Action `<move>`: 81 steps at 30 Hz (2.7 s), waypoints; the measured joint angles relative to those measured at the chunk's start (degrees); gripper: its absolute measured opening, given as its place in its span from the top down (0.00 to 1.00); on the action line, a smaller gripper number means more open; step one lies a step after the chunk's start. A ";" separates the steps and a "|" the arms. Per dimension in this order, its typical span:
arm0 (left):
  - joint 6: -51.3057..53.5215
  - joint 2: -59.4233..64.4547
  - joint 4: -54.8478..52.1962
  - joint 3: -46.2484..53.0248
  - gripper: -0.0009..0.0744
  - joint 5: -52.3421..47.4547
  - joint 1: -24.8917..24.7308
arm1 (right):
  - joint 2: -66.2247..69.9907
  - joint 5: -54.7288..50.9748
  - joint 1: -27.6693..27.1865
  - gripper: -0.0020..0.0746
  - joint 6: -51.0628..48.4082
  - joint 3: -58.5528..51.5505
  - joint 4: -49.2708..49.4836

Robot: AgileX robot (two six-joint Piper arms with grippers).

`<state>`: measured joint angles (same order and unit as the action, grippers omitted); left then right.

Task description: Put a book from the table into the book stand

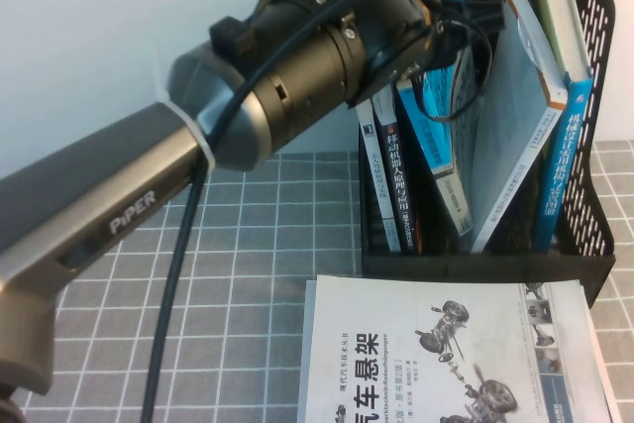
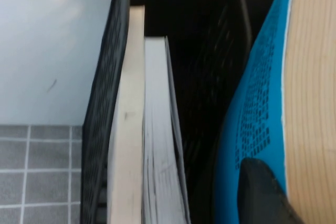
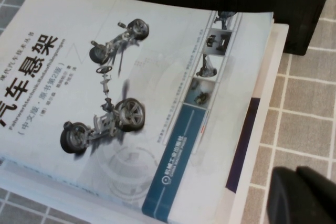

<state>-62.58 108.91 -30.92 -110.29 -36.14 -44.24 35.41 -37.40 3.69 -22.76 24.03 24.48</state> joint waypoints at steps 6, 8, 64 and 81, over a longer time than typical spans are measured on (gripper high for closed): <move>0.50 1.39 0.00 0.00 0.75 0.44 -0.04 | 0.00 0.68 0.00 0.98 0.00 0.00 0.38; 2.71 1.49 1.10 0.00 0.75 1.02 -0.04 | 0.00 0.77 0.00 0.98 0.00 0.00 0.38; 38.95 -62.97 4.95 59.46 0.99 9.91 0.34 | -4.07 11.72 0.00 0.98 -34.23 -0.43 13.47; 38.30 -62.96 4.49 60.55 0.99 10.04 0.34 | -8.05 -4.21 0.00 0.98 -36.59 -6.88 16.61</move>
<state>-24.28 45.94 -26.43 -49.73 -26.11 -43.90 27.36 -41.60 3.69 -59.35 17.14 41.10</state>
